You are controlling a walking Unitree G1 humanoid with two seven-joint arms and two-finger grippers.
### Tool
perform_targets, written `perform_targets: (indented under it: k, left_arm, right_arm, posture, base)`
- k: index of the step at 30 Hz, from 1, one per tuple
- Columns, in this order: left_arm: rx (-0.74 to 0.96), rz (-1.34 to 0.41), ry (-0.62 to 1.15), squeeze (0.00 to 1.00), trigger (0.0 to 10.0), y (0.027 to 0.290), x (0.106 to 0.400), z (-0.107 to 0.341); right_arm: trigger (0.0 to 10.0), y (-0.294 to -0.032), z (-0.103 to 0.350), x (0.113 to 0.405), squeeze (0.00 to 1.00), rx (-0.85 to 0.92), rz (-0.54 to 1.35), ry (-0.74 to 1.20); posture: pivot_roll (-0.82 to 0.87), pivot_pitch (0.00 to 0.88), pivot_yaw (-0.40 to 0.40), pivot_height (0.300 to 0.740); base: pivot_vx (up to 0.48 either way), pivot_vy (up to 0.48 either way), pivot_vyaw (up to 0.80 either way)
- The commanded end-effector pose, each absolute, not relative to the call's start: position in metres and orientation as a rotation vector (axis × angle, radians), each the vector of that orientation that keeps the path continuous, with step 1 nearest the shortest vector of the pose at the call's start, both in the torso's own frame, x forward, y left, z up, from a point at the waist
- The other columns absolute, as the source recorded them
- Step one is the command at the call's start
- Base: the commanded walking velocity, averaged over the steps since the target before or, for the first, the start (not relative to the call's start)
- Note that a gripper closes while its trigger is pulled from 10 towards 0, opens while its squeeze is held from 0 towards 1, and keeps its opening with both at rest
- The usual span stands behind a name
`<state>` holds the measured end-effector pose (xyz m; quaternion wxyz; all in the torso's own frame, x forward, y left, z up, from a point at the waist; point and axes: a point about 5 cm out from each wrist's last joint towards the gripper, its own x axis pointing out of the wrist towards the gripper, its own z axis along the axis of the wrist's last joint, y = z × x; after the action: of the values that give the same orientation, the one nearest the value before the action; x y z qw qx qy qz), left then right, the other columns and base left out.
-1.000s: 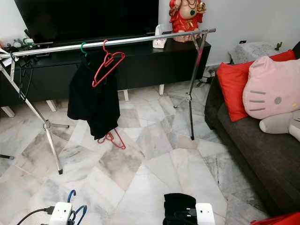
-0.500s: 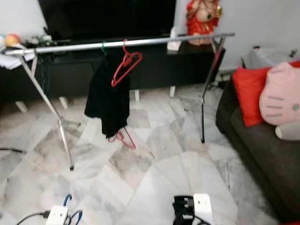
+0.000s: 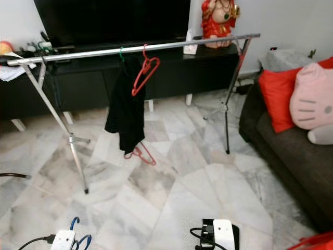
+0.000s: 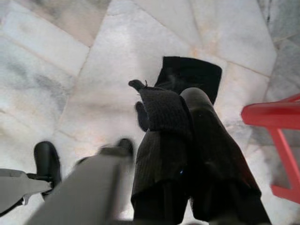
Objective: Hang hanger
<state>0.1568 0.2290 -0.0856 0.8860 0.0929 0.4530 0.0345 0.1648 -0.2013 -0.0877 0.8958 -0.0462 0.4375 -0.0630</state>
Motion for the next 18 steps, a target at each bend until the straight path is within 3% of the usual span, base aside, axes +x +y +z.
perform_targets:
  k: [1, 7, 18]
  left_arm:
    - [0.193, 0.062, 0.953, 0.0, 10.0, 0.2246, 0.1553, -0.0875]
    - [0.193, 0.061, 0.956, 0.0, 10.0, 0.2246, 0.1545, -0.0878]
    - [0.208, 0.046, 0.95, 0.0, 10.0, 0.2234, 0.1557, -0.0874]
  right_arm:
    - [10.0, -0.2089, -0.0877, 0.1617, 0.0, -0.104, -0.149, 0.911]
    - [10.0, -0.2093, -0.088, 0.1608, 0.0, -0.103, -0.152, 0.915]
    - [10.0, -0.2096, -0.0878, 0.1613, 0.0, -0.097, -0.163, 0.912]
  posture:
    - [-0.12, 0.0, 0.003, 0.74]
    - [-0.12, 0.0, 0.003, 0.74]
    - [-0.12, 0.0, 0.006, 0.74]
  base:
    - [0.0, 0.398, 0.0]
    - [0.0, 0.377, 0.0]
    - [0.0, 0.0, 0.0]
